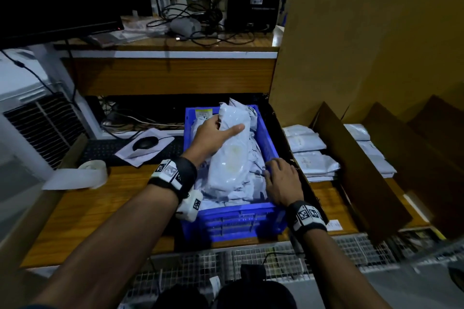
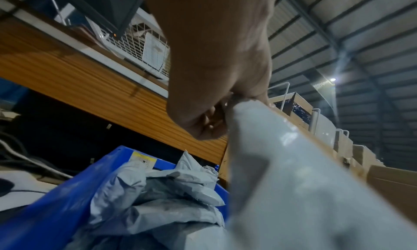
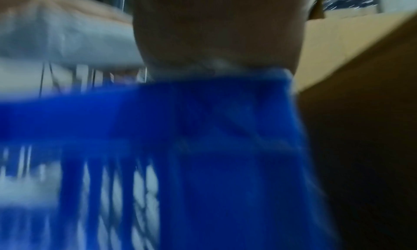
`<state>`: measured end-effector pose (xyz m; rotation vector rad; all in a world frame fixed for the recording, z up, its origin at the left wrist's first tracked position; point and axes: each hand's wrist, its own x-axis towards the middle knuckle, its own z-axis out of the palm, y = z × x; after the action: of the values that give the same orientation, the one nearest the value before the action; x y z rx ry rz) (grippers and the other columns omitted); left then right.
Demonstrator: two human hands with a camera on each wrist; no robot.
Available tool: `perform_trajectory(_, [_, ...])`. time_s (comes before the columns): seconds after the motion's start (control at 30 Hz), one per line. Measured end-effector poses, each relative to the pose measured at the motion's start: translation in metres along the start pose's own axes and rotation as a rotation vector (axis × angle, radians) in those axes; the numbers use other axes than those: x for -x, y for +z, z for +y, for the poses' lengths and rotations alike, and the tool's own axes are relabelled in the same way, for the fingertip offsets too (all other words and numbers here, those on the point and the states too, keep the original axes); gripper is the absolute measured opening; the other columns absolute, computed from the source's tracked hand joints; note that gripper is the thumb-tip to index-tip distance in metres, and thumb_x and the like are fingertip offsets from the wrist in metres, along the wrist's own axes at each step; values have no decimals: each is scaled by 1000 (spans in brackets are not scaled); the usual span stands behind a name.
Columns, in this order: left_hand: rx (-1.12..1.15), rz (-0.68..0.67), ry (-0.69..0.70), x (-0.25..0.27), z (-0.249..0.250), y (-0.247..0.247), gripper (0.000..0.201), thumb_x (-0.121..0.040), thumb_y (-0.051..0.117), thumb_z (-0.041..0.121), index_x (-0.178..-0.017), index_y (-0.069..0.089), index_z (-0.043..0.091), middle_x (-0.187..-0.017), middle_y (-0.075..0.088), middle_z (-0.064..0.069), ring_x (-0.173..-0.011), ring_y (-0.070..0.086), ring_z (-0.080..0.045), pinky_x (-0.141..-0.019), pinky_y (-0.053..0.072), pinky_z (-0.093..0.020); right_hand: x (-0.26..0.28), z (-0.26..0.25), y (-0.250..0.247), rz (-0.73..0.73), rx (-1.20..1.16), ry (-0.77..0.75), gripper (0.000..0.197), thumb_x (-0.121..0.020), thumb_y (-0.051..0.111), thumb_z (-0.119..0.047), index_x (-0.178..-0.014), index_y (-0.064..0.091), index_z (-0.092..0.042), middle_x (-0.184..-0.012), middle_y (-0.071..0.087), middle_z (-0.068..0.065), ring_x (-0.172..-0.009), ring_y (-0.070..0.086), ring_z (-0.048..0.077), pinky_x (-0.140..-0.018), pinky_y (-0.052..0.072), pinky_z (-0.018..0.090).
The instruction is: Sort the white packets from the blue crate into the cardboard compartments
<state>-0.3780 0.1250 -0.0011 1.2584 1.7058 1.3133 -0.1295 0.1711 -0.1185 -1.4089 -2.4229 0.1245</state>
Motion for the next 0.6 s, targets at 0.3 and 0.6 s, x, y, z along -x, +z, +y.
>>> perform_trajectory(0.3, [252,-88,-87,18,11,5,43,-90,82,47,-117,78,15,-110,81,1,-104,78,-20,-100,60,-47,-3,-67,-90,-228,-890,97,55,-93,64,-69,-134,60,-33,-117,74,-12,-102,72,5,-84,56,27])
perform_trajectory(0.6, [519,-60,-179,20,19,-2,45,-91,82,42,-124,75,12,-116,80,-9,-109,76,-31,-93,62,-51,-5,-62,-102,-368,-1080,16,46,-92,84,-25,-133,63,-22,-118,78,-1,-106,76,26,-93,61,56])
